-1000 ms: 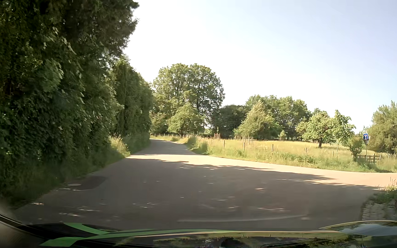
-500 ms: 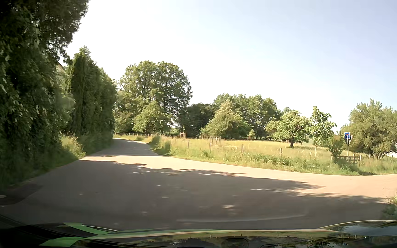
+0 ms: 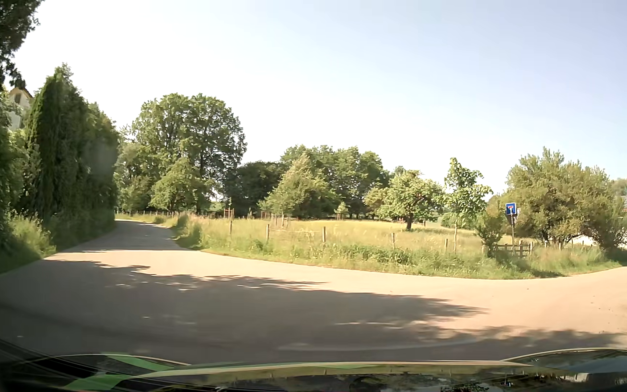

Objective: Follow the waypoints while adhering to traffic rules and regulations

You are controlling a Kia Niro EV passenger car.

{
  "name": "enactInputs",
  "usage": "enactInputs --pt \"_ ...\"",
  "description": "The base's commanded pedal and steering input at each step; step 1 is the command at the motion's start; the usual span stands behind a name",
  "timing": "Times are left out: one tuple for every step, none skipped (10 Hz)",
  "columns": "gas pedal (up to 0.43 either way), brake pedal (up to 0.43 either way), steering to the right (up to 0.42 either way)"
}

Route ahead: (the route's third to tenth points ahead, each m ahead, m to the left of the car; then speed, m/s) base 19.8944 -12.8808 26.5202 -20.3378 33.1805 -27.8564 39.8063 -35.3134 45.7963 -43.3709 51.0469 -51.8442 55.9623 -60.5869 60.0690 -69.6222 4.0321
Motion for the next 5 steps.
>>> enactInputs --pt "0.13 0.0 0.257" --pt "0.13 0.0 0.26" --pt "0.13 0.0 0.267" --pt "0.13 0.0 0.278" --pt "0.15 0.0 0.293"
